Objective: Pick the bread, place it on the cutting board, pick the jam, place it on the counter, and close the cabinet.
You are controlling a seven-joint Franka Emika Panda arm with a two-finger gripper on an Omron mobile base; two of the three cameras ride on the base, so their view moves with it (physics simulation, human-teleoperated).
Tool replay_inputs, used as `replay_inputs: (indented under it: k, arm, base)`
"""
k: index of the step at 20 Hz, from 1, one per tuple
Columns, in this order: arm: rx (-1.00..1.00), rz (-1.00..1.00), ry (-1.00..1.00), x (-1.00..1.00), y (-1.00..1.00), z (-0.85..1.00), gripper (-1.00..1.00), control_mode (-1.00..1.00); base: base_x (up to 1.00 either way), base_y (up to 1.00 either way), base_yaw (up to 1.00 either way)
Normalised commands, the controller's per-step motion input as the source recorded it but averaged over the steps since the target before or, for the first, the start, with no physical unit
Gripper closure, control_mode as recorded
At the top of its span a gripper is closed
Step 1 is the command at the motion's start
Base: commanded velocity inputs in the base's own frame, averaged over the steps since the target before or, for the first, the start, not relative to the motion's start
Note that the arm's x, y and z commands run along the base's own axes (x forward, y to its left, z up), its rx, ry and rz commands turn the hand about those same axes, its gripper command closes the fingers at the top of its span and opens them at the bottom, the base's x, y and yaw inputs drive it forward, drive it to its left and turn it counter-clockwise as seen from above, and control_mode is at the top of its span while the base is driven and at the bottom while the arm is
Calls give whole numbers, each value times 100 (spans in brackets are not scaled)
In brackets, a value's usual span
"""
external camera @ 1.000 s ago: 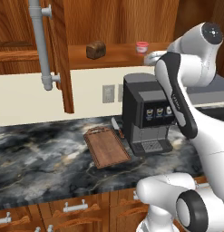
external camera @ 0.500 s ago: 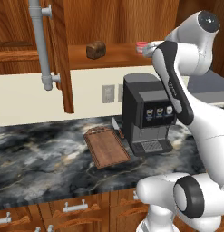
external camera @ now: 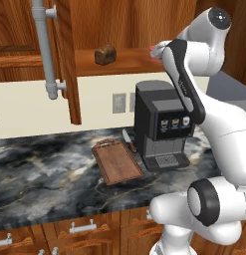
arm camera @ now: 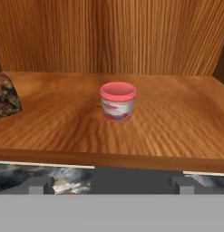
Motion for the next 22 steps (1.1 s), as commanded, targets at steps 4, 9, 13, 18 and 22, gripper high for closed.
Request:
replay_inputs:
  k: [4, 9, 13, 18, 22]
  arm:
    - [0, 0, 0, 22, 0, 0, -100, -100]
    - [0, 0, 0, 18, 0, -3, -100, -100]
    - [0, 0, 0, 18, 0, -4, -100, -100]
    - [0, 0, 0, 16, 0, -8, -100, -100]
    - [0, 0, 0, 15, 0, -8, -100, -100]
  base:
    - [0, 0, 0]
    - [0, 0, 0]
    - [0, 0, 0]
    - [0, 0, 0]
    - [0, 0, 0]
